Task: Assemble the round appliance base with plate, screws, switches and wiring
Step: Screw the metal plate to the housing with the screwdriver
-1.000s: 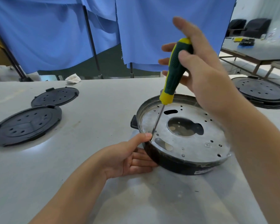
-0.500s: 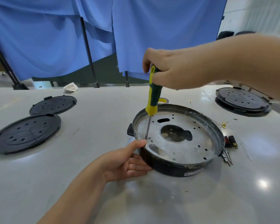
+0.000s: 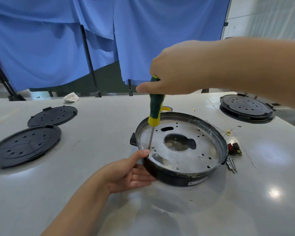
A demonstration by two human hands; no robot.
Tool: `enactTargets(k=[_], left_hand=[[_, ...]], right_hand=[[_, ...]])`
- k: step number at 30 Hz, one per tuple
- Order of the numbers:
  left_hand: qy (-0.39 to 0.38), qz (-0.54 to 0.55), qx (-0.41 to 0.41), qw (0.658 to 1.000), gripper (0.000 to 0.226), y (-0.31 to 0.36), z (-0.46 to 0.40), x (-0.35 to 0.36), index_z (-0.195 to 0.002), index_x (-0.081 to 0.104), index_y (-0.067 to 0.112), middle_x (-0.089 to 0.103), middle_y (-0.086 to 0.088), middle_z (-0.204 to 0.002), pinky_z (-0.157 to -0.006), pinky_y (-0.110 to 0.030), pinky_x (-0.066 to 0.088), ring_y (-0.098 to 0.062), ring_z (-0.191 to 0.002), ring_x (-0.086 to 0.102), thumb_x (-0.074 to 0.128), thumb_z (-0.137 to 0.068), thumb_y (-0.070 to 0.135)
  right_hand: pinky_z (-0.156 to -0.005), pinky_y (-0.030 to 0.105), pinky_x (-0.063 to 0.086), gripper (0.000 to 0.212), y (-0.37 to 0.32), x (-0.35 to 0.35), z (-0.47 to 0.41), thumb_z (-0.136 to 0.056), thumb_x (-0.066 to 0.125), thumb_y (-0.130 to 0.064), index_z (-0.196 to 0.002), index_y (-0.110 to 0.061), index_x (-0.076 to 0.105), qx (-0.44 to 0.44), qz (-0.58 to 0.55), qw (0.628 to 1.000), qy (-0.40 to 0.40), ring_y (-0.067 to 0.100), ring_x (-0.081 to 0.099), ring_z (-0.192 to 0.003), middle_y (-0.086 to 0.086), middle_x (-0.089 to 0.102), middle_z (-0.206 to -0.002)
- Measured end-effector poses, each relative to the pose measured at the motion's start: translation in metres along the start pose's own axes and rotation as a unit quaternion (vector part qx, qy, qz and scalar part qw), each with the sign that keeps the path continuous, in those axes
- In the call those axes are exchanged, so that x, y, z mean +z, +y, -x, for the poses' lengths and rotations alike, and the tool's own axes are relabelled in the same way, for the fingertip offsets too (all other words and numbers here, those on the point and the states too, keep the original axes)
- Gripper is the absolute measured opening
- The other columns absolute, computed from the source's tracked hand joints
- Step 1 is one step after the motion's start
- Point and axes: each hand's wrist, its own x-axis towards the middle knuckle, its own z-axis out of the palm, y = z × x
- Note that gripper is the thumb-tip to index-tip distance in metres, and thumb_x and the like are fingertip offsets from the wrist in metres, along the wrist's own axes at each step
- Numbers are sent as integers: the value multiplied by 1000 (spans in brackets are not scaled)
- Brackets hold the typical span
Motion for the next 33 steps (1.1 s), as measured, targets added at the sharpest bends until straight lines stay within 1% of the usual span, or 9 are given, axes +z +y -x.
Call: enactTargets(k=[6,11,15,17,21,24,26,28,33], left_hand=[[3,5,1,1000,77,0,0,0,-108,60,-8,73,-24,-102,-75,-32,61,-29,-94,73,75,-58,48],[11,5,2,1000,79,0,0,2,-109,60,-9,73,-24,-102,-75,-33,61,-28,-92,73,75,-56,48],[8,6,5,1000,81,1,1,2,-109,60,-9,72,-24,-102,-73,-33,61,-29,-92,73,76,-54,48],[9,8,6,1000,81,1,2,3,-108,60,-9,73,-24,-102,-73,-33,61,-29,-91,73,76,-53,48],[9,5,8,1000,80,0,3,4,-105,60,-8,73,-24,-100,-73,-32,61,-28,-90,74,76,-51,48],[10,4,9,1000,77,0,2,3,-106,61,-8,73,-24,-101,-76,-33,61,-28,-92,73,74,-55,48],[6,6,8,1000,76,0,2,1,-108,60,-8,72,-24,-103,-79,-33,61,-29,-95,73,73,-59,48],[3,7,2,1000,77,0,2,1,-109,60,-9,72,-24,-104,-78,-33,61,-29,-96,72,74,-59,48],[8,10,3,1000,76,0,2,2,-109,60,-8,73,-23,-103,-78,-33,61,-29,-94,73,73,-60,48]], right_hand=[[-55,32,35,15,-8,4,5,-97,33,-33,-100,-20,39,-47,-201,977,-60,20,47,-66,4,50,-95],[-47,28,25,54,-10,0,7,-92,24,-64,-74,-16,38,-40,11,998,42,17,41,-52,2,44,-65],[-56,32,31,26,-17,2,4,-99,33,-36,-109,-18,47,-47,-146,988,-13,22,47,-64,1,53,-79],[-50,27,30,27,-15,-1,3,-98,36,-43,-95,-20,50,-49,-164,985,-20,16,49,-56,-4,54,-67],[-46,24,24,64,-13,0,3,-89,24,-70,-65,-14,42,-23,11,998,62,17,38,-46,1,44,-56],[-54,30,34,35,-16,3,5,-98,27,-45,-94,-16,46,-32,-142,989,-9,11,45,-63,4,50,-86],[-60,16,37,20,-19,3,5,-99,29,-22,-111,-14,42,-58,-231,970,-36,1,41,-68,0,41,-99],[-56,17,37,19,-19,7,6,-101,31,-24,-108,-12,45,-92,-184,979,-2,3,36,-63,-1,42,-97],[-46,28,20,58,-12,5,10,-95,22,-60,-66,-13,40,-30,51,993,100,18,36,-47,2,41,-59]])
